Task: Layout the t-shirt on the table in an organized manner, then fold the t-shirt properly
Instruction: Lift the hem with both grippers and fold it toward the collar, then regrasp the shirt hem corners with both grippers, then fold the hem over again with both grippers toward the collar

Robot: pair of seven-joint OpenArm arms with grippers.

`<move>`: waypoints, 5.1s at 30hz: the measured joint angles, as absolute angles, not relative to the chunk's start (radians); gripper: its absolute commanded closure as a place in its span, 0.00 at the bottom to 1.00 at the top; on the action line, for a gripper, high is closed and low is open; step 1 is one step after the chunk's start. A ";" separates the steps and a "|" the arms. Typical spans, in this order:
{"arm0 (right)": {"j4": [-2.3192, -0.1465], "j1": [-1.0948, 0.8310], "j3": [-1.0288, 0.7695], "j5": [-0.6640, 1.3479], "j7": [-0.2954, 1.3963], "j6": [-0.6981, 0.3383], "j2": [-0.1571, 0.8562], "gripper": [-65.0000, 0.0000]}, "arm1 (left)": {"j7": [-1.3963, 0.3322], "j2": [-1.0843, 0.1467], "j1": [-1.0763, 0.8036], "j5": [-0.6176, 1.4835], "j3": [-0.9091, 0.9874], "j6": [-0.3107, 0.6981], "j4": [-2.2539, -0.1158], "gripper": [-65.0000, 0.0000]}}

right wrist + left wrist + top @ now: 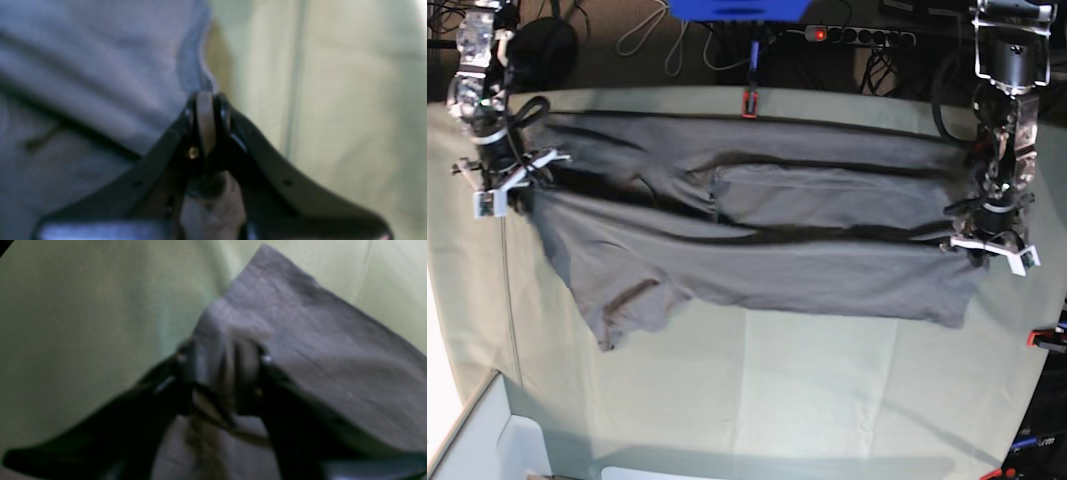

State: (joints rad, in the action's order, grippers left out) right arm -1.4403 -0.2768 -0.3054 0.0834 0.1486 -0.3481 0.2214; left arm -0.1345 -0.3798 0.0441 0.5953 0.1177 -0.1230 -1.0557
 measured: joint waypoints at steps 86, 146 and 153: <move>-0.848 0.221 -0.244 0.065 0.190 -0.470 0.232 0.51 | 0.072 -0.335 0.402 0.468 -0.022 0.019 -0.445 1.00; -1.412 -0.150 -0.244 0.076 0.201 -0.471 0.183 1.00 | 0.028 -0.322 0.141 0.471 0.184 0.015 -0.939 1.00; -1.441 -0.237 -0.244 0.079 0.195 -0.470 0.191 1.00 | 0.026 -0.319 0.068 0.472 0.186 0.011 -0.974 1.00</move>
